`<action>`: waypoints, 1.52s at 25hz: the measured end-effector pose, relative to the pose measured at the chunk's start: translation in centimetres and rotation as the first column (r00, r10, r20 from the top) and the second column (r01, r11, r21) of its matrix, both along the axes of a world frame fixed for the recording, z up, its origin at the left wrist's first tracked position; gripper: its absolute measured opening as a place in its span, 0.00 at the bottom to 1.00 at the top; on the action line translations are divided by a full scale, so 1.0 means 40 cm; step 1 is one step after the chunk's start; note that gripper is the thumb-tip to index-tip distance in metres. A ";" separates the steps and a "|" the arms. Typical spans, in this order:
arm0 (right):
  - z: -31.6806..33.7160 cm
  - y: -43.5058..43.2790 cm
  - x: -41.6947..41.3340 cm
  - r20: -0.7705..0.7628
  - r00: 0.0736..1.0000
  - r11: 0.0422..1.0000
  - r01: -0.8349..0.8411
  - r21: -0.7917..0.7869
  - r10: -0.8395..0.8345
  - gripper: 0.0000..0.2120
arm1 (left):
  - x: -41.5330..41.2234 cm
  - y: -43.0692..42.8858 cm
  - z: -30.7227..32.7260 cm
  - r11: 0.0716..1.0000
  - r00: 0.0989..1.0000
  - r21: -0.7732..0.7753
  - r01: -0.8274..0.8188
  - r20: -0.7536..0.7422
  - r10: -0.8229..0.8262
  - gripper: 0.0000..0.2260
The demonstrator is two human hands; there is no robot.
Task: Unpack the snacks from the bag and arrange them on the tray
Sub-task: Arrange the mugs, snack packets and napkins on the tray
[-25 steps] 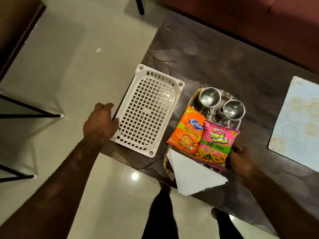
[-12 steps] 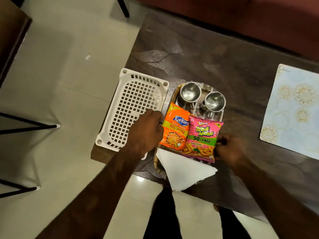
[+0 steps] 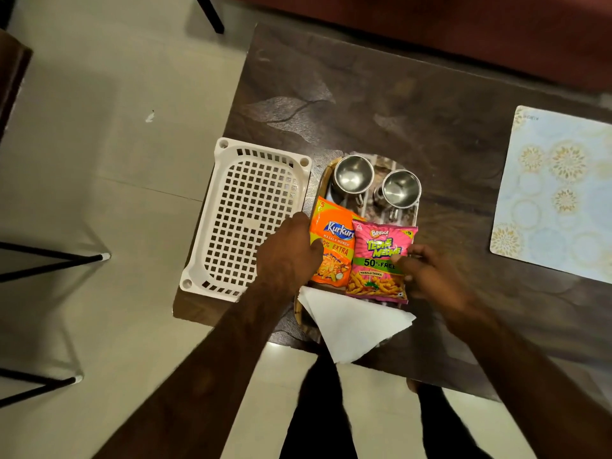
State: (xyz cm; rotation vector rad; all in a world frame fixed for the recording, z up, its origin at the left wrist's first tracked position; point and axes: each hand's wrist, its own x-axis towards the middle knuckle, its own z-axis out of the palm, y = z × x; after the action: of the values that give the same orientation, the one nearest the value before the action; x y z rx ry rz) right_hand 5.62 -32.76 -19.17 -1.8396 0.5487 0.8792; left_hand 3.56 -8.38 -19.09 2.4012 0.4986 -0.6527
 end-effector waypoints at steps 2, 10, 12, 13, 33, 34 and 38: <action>0.005 0.021 0.006 0.032 0.998 0.998 -0.053 -0.036 0.054 0.05 | 0.008 -0.006 -0.009 1.000 0.999 -0.009 -0.020 -0.026 0.020 0.15; 0.046 0.079 0.008 -0.078 0.997 0.978 0.001 0.208 0.015 0.10 | -0.006 0.166 0.064 0.883 0.956 -0.369 -0.289 -0.068 0.284 0.10; 0.053 0.135 0.010 -0.066 0.997 0.982 -0.020 0.190 0.033 0.12 | -0.025 0.257 0.095 0.863 0.935 -0.368 -0.348 -0.065 0.349 0.10; 0.054 0.174 0.015 -0.056 0.998 0.982 -0.030 0.184 0.041 0.13 | -0.035 0.296 0.103 0.861 0.925 -0.347 -0.371 -0.056 0.376 0.10; -0.011 0.151 -0.057 -0.069 0.567 0.524 -0.795 -0.306 0.821 0.20 | -0.145 0.189 0.051 0.928 0.978 -0.320 -0.190 0.016 0.206 0.09; -0.006 0.139 -0.078 -0.076 0.470 0.418 -0.838 -0.350 0.879 0.23 | -0.173 0.147 0.047 0.912 0.994 -0.395 -0.108 -0.073 0.086 0.08; -0.005 0.140 -0.121 -0.070 0.369 0.313 -0.861 -0.402 0.927 0.24 | -0.258 0.021 0.013 0.881 0.968 -0.473 0.029 -0.208 -0.143 0.10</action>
State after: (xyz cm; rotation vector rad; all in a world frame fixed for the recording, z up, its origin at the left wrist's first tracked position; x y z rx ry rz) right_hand 0.80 -27.18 -19.37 -2.5879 -0.6392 1.3714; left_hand -6.78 -7.55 -18.59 1.9043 0.2856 -0.9863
